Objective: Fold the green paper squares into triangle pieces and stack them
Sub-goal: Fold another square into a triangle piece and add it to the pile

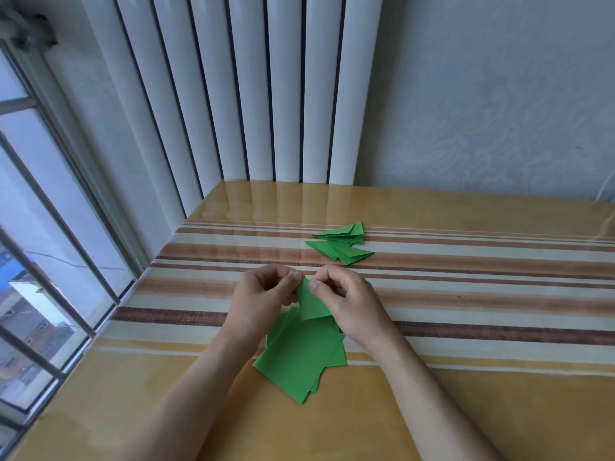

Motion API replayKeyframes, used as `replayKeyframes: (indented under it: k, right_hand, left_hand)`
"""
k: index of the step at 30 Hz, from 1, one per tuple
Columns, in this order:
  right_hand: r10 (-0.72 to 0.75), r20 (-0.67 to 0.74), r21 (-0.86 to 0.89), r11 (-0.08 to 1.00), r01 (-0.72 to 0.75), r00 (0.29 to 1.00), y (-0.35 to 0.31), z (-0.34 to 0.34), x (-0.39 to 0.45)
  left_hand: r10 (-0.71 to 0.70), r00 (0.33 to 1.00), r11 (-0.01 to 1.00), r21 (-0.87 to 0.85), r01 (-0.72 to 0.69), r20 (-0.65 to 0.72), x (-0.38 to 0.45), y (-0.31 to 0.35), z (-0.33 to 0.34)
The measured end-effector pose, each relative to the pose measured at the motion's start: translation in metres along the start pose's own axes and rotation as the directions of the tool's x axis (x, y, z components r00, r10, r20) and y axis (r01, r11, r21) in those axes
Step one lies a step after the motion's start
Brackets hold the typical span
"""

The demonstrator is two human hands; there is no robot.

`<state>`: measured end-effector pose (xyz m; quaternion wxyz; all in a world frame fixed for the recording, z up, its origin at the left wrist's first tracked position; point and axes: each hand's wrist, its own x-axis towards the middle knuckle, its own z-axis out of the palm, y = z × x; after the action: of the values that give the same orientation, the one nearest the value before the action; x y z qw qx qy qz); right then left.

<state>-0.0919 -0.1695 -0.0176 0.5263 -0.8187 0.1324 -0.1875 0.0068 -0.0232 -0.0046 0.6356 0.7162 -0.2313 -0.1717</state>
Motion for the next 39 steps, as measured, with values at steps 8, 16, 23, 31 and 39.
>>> replayKeyframes:
  k: [8, 16, 23, 31, 39]
  right_hand:
    - [-0.007, -0.024, -0.082, 0.997, 0.005, 1.000, 0.0006, -0.0019, -0.0011]
    - [0.045, -0.073, -0.042, 0.998, -0.048, 0.996, 0.0020, -0.0024, 0.0020]
    - [0.056, -0.132, -0.116, 0.991, -0.072, 0.990, -0.0005, -0.0025, 0.0007]
    - [0.107, -0.162, -0.095, 0.988, -0.123, 0.981, 0.0014, -0.0020, 0.0004]
    - [0.115, -0.170, -0.064, 0.990, -0.127, 0.979, -0.0009, -0.0025, -0.0012]
  left_hand:
    - [0.030, 0.997, 0.997, 0.075, -0.035, 0.068, -0.0034, -0.0009, -0.0008]
    - [0.003, 0.998, 1.000, 0.025, -0.002, -0.056, -0.0008, 0.0007, -0.0032]
    - [-0.030, 0.986, 1.000, -0.010, 0.029, -0.165, 0.0006, 0.0035, -0.0029]
    - [-0.025, 0.982, 0.999, -0.033, 0.019, -0.186, -0.0007, 0.0034, -0.0049]
    - [-0.038, 0.979, 0.999, -0.039, 0.031, -0.200, -0.0024, 0.0047, -0.0057]
